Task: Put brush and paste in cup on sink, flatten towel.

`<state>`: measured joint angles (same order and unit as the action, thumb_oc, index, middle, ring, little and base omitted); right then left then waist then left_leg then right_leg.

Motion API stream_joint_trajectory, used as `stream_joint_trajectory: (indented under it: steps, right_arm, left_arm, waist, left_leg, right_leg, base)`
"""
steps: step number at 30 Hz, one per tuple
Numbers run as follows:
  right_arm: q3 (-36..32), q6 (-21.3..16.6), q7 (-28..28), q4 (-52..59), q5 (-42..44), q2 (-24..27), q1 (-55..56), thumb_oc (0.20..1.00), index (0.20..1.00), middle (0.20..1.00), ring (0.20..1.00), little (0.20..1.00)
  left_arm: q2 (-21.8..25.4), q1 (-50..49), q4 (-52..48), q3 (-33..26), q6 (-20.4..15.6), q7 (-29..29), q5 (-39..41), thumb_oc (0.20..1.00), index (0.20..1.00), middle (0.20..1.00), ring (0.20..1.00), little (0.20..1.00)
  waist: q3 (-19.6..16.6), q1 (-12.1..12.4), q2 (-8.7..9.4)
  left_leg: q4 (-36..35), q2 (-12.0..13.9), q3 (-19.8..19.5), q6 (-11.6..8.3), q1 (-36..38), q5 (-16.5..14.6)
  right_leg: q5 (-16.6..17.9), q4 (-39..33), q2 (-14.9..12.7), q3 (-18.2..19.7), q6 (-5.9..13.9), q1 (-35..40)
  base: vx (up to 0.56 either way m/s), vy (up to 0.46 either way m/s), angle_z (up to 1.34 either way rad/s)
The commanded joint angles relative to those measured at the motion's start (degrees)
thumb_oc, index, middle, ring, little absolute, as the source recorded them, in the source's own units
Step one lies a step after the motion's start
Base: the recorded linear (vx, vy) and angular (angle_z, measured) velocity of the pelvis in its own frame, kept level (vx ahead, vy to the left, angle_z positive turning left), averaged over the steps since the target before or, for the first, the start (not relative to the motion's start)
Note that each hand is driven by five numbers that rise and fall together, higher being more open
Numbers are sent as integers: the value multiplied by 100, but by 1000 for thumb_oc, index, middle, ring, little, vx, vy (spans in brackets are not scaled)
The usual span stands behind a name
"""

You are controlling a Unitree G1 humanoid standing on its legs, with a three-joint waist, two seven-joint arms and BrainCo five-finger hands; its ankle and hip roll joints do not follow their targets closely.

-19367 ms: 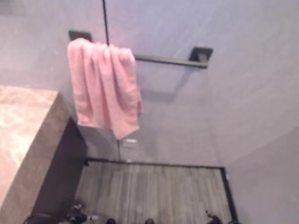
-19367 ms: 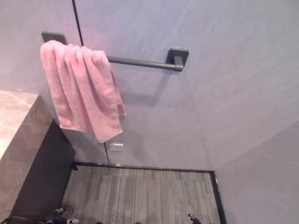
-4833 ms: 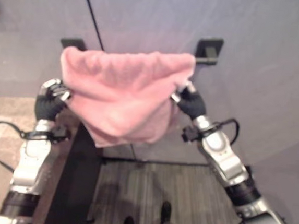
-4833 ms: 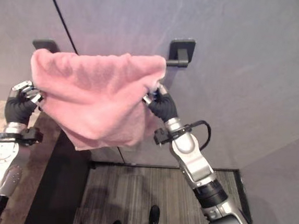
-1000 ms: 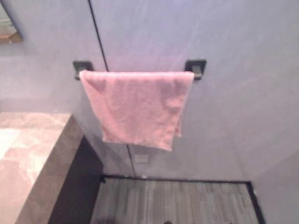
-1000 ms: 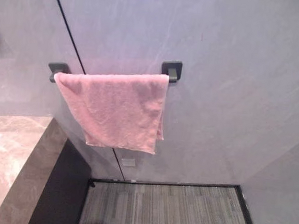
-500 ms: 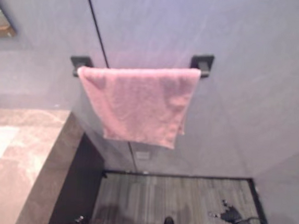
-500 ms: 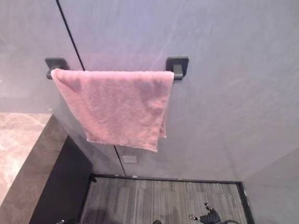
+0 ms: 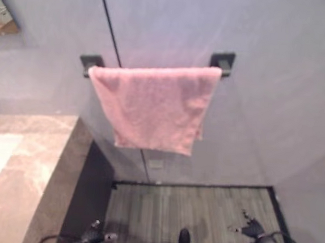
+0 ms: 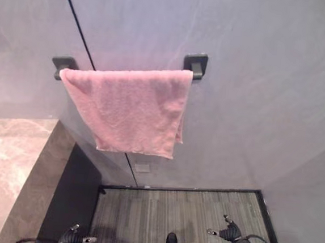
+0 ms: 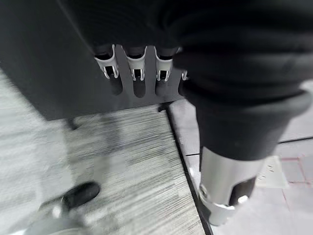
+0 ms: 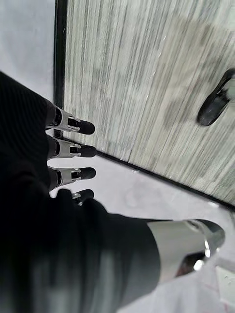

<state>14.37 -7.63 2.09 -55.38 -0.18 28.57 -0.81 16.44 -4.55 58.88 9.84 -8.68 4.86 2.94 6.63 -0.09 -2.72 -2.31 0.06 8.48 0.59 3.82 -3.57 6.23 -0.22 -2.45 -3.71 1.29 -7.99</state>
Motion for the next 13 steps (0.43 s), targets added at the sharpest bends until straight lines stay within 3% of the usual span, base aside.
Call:
stream_joint_trajectory:
  steps: [1,2,4,7,13]
  right_arm:
    - [291,-185,-167,160,-238,148,-254,1000,1000,1000,1000,1000]
    - [314,-203,-212,379,-275,304,-240,1000,1000,1000,1000,1000]
    - [147,-249,-273,674,-117,438,-59,1000,1000,1000,1000,1000]
    - [-166,-313,-181,720,-17,479,169,1000,1000,1000,1000,1000]
    - [-224,-322,-131,669,89,345,190,1000,1000,1000,1000,1000]
  left_arm:
    - [318,15,-106,-196,-206,141,50,1000,1000,1000,1000,1000]
    - [460,-83,-532,-199,-279,48,130,1000,1000,1000,1000,1000]
    - [448,-171,-477,-413,-252,-25,497,1000,1000,1000,1000,1000]
    - [333,-211,-428,-421,-290,-66,479,1000,1000,1000,1000,1000]
    - [250,-210,-354,-466,-287,-31,551,1000,1000,1000,1000,1000]
  waist:
    - [-194,101,244]
    - [-203,129,306]
    - [-301,60,333]
    - [-399,-58,271]
    - [-428,-69,245]
  left_leg:
    - [459,-52,-326,263,-398,-214]
    - [390,-35,-318,195,-429,-148]
    - [198,72,-366,88,-301,-30]
    - [-76,211,-399,-49,-141,144]
    - [-179,255,-383,-93,-82,210]
  right_leg:
    - [-796,657,-447,153,408,368]
    - [-820,490,-443,204,400,390]
    - [-905,453,-350,206,348,427]
    - [-867,3,-242,44,285,723]
    - [-824,-198,-206,9,265,834]
  base:
    - [-49,-224,1]
    - [-38,-288,0]
    - [41,-289,13]
    - [84,-287,25]
    - [23,-64,3]
